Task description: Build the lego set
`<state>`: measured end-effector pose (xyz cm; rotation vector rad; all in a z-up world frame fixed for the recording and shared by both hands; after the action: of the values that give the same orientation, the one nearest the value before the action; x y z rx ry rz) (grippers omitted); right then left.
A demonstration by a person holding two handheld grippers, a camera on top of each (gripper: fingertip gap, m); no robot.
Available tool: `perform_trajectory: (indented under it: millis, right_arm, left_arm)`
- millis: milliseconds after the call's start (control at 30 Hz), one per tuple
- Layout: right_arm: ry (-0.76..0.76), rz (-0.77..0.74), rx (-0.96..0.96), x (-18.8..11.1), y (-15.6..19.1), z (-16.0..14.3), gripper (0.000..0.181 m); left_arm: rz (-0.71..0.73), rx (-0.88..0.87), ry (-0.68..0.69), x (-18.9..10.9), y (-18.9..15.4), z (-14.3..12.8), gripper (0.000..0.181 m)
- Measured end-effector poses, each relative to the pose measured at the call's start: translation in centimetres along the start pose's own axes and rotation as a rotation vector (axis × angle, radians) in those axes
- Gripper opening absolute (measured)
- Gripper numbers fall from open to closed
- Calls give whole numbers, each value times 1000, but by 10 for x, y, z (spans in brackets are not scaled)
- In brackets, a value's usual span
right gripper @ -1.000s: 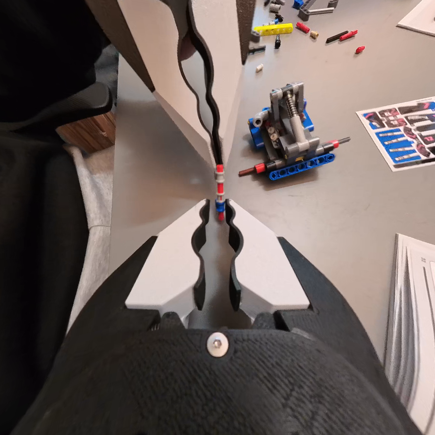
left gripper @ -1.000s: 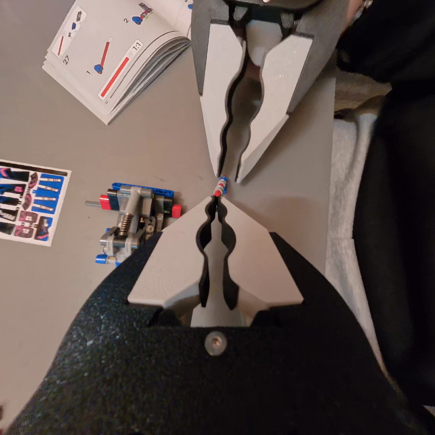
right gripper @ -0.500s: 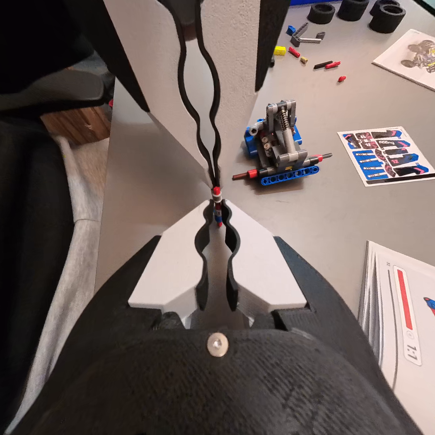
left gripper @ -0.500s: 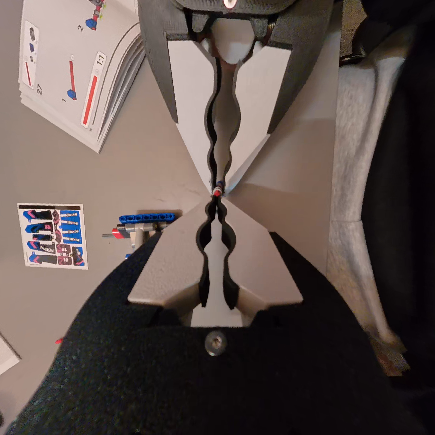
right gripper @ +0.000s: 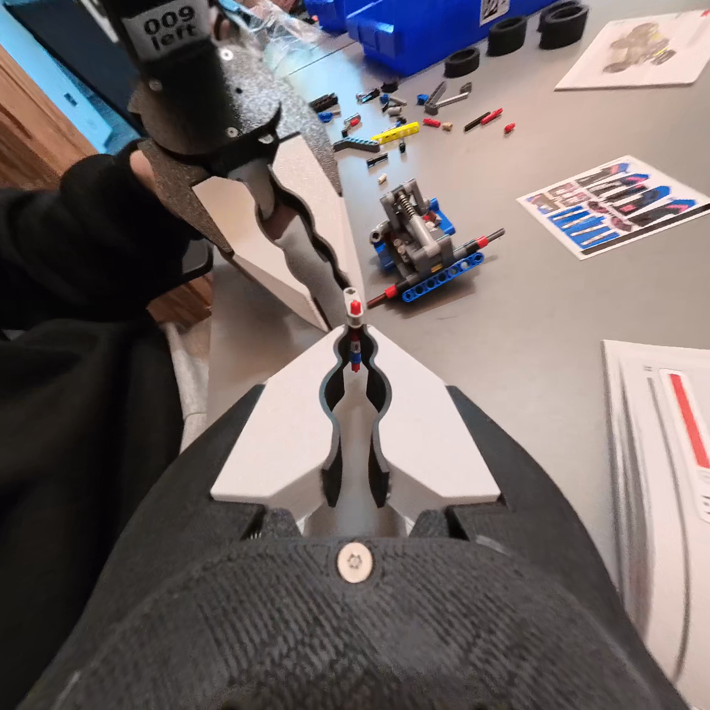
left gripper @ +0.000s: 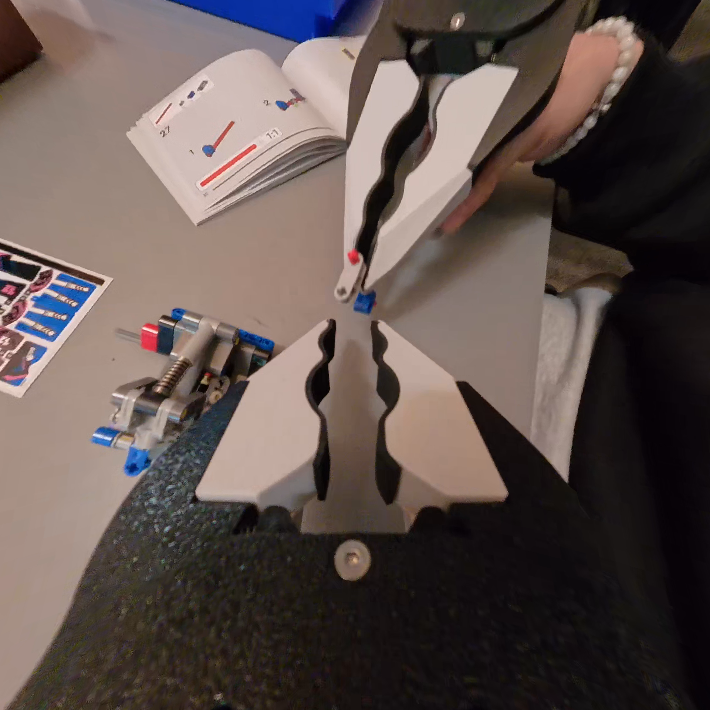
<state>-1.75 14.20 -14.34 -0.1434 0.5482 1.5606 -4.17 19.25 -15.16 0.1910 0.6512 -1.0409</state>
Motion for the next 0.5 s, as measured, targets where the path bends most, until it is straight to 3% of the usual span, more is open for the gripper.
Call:
perform_trajectory:
  millis: [100, 300, 400, 500]
  right_arm:
    - [37, -44, -22, 8, 1, -3, 3]
    - [0, -112, 169, 13, -1, -2, 3]
    - [-65, -187, 272, 11, -3, 0, 2]
    - [-139, -224, 333, 7, -3, 4, 3]
  left_arm:
    - [-20, -31, -12, 4, 2, 0, 20]
    - [6, -97, -28, 14, 7, -1, 22]
    - [93, -165, -134, 13, 10, 6, 24]
    - [273, -40, -169, 8, 8, 12, 24]
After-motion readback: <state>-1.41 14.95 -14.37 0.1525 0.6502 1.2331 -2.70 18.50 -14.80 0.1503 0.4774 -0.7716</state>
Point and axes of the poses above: each gripper's, where its closed fingertips meet, x out along the fingers, z out of its top, y = z × x across the jaws, the point moved 3 cm from there along -x, back along the fingers, and after that the axes turned 5 degrees about -z, right-handed, at the moved point
